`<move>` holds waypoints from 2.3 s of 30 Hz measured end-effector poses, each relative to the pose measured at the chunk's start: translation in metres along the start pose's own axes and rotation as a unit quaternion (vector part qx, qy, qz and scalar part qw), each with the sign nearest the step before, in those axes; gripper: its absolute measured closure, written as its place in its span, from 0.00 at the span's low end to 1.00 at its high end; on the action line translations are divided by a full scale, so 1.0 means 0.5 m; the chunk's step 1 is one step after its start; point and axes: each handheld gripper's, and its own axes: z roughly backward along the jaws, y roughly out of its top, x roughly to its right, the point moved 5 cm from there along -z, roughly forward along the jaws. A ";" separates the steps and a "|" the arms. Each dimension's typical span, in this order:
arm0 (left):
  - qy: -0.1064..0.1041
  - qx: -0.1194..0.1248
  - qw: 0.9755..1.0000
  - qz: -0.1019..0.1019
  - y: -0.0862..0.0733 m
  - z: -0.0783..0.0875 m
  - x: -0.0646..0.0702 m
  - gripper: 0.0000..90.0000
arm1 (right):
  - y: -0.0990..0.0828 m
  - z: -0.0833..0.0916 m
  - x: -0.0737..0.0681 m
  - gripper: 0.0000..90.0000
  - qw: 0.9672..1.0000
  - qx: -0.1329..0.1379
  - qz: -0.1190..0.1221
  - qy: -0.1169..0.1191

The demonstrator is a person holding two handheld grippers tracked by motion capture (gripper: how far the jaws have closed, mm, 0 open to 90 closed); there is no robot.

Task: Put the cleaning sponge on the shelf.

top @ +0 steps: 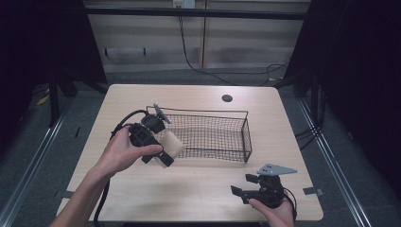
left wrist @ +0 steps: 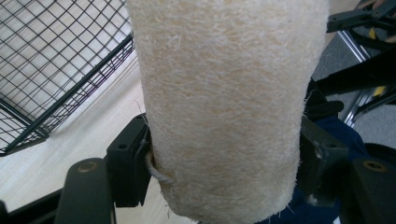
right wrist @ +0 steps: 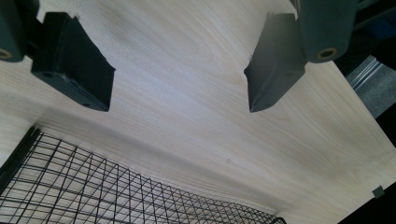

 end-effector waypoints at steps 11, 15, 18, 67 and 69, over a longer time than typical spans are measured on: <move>0.019 0.013 0.999 0.039 0.026 0.027 -0.025 0.35 | 0.000 -0.001 0.000 0.25 1.000 0.000 0.000 0.001; 0.028 0.018 0.998 0.054 0.035 0.034 -0.033 0.35 | 0.000 -0.001 0.000 0.25 1.000 0.000 0.001 0.001; 0.033 0.022 0.997 0.065 0.041 0.038 -0.039 0.35 | 0.000 -0.001 0.000 0.25 1.000 0.000 0.001 0.002; 0.116 -0.001 0.961 0.252 0.100 -0.014 -0.152 0.35 | -0.001 0.000 0.001 0.26 1.000 -0.003 0.000 0.002; 0.120 -0.007 0.959 0.257 0.100 -0.017 -0.157 0.35 | -0.001 -0.001 0.001 0.26 1.000 -0.003 0.000 0.002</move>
